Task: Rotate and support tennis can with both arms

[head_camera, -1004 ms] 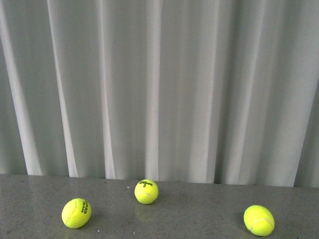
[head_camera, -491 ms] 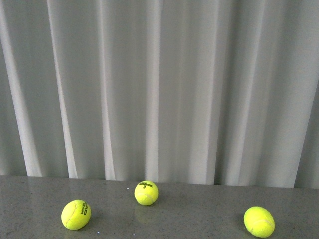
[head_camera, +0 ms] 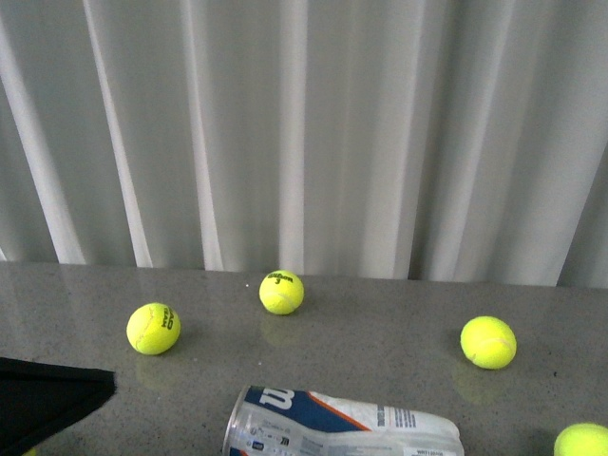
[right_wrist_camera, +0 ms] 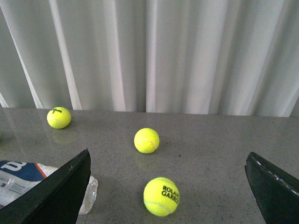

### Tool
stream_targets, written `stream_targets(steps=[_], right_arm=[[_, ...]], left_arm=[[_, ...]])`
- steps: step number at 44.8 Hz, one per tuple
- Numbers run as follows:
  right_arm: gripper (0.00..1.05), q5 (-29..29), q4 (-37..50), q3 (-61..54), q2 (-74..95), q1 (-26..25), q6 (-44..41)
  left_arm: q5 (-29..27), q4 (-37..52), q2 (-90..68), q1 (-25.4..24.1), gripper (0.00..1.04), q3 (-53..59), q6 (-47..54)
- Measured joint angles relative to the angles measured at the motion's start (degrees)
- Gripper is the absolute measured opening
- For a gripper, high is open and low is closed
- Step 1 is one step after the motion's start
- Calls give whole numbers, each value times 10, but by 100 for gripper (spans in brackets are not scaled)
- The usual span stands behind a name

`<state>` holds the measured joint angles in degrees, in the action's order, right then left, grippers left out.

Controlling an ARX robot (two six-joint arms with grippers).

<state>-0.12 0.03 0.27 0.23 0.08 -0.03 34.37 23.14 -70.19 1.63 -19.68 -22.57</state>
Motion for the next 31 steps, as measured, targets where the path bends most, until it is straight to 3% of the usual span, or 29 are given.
stream_targets(steps=[11, 31], right_arm=[[98, 0, 0, 0, 0, 0, 0], [98, 0, 0, 0, 0, 0, 0]], left_arm=[[7, 79, -243, 41, 98, -99, 13], [8, 68, -447, 70, 98, -253, 56]])
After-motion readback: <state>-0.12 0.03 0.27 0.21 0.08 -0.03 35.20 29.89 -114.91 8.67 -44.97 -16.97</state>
